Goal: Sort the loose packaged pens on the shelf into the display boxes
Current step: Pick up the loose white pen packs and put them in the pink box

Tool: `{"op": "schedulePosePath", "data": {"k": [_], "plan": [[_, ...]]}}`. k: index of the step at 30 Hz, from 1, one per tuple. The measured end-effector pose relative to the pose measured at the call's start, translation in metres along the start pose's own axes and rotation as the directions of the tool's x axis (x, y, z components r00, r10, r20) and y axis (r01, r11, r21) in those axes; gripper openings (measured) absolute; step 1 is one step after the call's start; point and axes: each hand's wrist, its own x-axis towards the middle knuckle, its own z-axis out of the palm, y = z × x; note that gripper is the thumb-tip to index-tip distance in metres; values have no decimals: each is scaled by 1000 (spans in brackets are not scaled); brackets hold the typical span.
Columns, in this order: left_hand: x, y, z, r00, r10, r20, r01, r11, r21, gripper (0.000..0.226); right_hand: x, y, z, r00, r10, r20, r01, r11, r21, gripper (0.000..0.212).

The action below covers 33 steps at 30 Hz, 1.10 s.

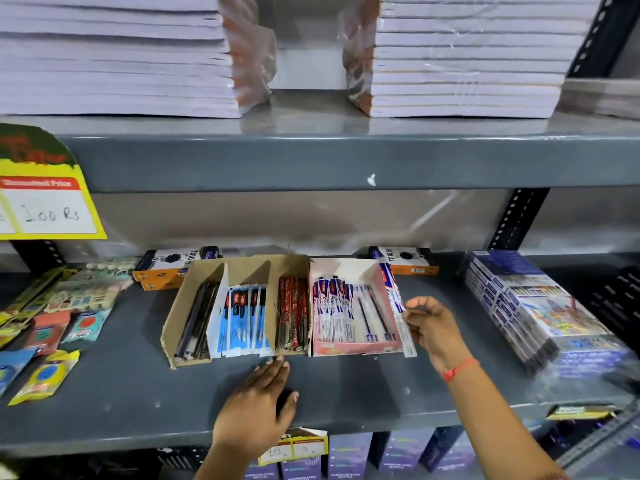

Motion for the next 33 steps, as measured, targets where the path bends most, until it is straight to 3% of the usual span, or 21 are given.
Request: {"op": "schedulePosePath", "data": {"k": [5,14,20,25,33], "plan": [[2,1,-3,998,37,-50,-33,996,83,57,18,0,42,998,-55,-19,41,901,-432,39],[0,0,-2,998,54,-31,-51,995,86,56,35,11,89,999,-14,37,36,684,-728,23],[0,-2,1,997,70,-42,-65,992,104,55,33,6,81,997,-30,71,76,502,-862,28],[-1,-3,4,996,69,-50,-64,993,98,55,27,10,73,994,-79,71,89,253,-963,31],[-1,-2,4,997,38,-74,-33,997,65,55,27,12,78,996,-15,90,91,84,-992,42]]}}
